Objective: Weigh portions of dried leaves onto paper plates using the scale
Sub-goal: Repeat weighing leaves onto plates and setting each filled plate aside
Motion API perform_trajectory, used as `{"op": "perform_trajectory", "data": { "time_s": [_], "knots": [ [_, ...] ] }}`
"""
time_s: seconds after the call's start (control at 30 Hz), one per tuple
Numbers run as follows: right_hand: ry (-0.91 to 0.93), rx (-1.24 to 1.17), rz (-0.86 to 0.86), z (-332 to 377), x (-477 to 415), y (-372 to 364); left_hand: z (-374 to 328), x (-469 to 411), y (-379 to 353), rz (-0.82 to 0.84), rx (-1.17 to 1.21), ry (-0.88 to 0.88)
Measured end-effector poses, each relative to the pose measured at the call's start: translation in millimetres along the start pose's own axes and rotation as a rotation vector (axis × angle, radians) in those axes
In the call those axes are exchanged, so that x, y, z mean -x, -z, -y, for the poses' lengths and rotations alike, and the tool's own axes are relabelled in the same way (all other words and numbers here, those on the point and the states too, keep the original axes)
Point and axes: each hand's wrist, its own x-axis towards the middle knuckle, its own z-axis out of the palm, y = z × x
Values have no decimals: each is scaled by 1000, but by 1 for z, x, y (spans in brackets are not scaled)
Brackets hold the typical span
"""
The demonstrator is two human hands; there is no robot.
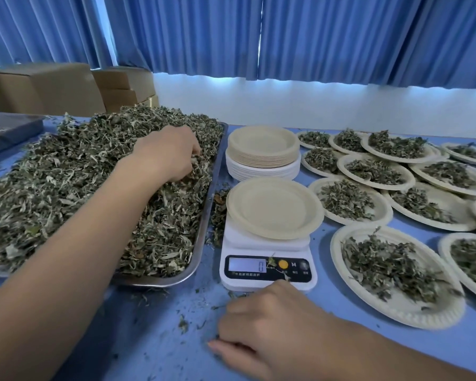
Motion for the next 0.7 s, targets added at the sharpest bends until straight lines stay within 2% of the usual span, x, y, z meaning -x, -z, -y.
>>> {"op": "perform_trajectory", "data": {
  "time_s": [0.13, 0.2, 0.3, 0.37, 0.5, 0.7],
  "knots": [
    [-12, -8, 16, 1, 0, 0, -2, 0, 6, -157, 59, -21],
    [-17, -23, 28, 1, 0, 1, -9, 2, 6, -175, 197, -80],
    [-21, -31, 34, 2, -1, 2, -28, 10, 4, -27, 565, -194],
    [-23, -29, 30, 2, -1, 1, -44, 18, -2, 105, 708, -258],
    [-6, -1, 7, 3, -1, 5, -60, 25, -11, 401, 595, -409],
    [-14, -9, 41, 3, 0, 5, -29, 13, 7, 319, 364, -359]
  ]
}}
